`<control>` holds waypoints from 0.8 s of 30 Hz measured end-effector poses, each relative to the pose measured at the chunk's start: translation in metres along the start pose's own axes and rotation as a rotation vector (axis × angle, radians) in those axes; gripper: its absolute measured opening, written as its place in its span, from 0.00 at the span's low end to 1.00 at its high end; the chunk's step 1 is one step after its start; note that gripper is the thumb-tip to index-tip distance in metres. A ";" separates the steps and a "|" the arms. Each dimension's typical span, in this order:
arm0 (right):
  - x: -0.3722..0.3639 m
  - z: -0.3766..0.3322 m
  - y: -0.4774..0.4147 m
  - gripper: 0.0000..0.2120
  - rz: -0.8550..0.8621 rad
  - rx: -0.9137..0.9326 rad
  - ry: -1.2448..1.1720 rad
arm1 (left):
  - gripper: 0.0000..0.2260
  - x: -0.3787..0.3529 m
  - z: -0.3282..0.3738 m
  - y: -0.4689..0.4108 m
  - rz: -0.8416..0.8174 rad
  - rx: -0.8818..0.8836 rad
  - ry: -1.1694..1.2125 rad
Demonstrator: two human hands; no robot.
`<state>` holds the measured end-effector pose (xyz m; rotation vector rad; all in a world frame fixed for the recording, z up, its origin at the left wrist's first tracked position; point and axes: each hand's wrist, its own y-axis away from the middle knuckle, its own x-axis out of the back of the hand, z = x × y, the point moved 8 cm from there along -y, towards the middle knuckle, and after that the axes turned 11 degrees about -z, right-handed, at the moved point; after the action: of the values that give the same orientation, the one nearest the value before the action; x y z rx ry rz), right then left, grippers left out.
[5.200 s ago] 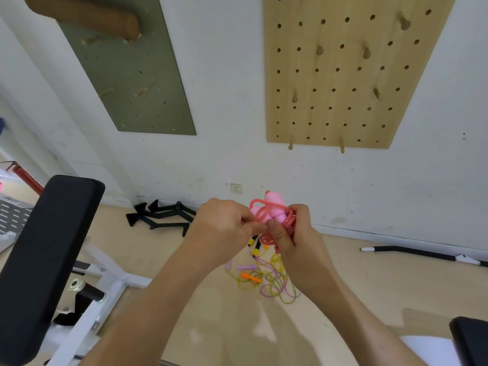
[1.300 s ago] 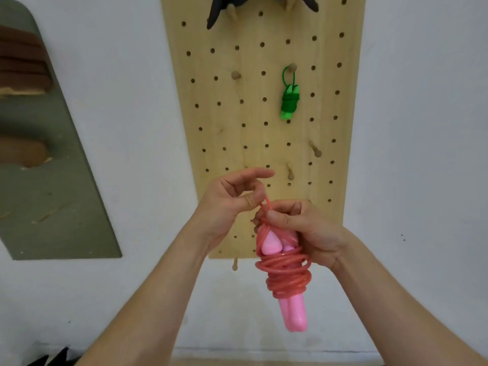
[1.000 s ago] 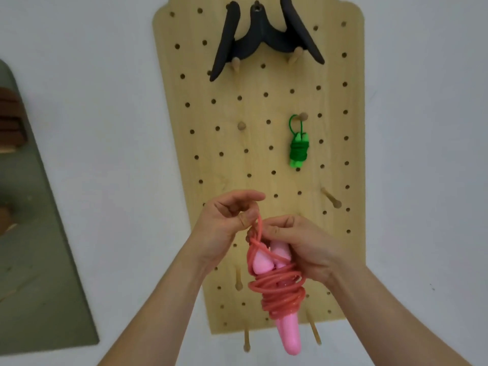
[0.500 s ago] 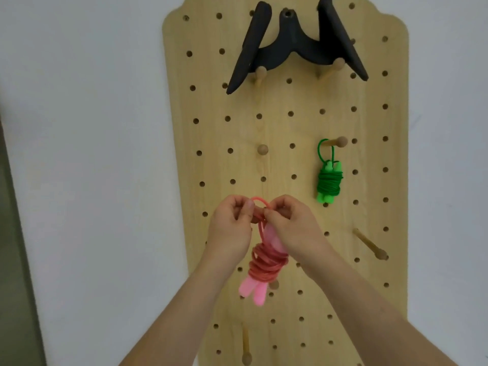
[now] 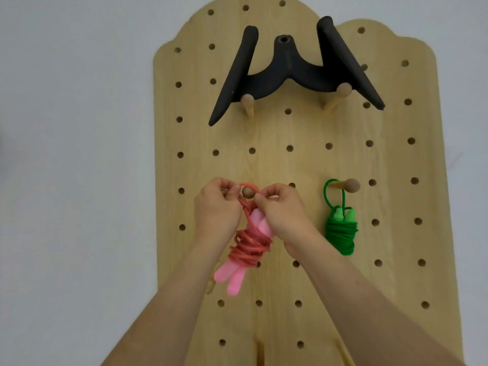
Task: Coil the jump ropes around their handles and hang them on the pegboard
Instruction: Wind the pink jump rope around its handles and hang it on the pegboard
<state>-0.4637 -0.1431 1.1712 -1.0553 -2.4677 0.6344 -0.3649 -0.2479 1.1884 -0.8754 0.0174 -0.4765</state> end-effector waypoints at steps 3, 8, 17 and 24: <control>0.002 0.006 -0.013 0.04 -0.020 0.016 -0.035 | 0.04 -0.003 -0.006 -0.008 -0.002 0.005 0.049; 0.009 0.025 -0.035 0.02 -0.070 -0.049 -0.135 | 0.03 -0.016 -0.017 -0.028 -0.117 0.084 0.143; 0.021 0.020 -0.052 0.05 0.147 0.075 0.413 | 0.02 -0.035 -0.045 -0.048 -0.100 0.158 0.158; 0.024 0.021 -0.027 0.11 0.171 0.199 0.365 | 0.04 -0.028 -0.041 -0.033 -0.142 0.100 0.265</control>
<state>-0.5050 -0.1474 1.1725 -1.1917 -1.9758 0.6567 -0.4109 -0.2841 1.1812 -0.7131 0.1741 -0.7180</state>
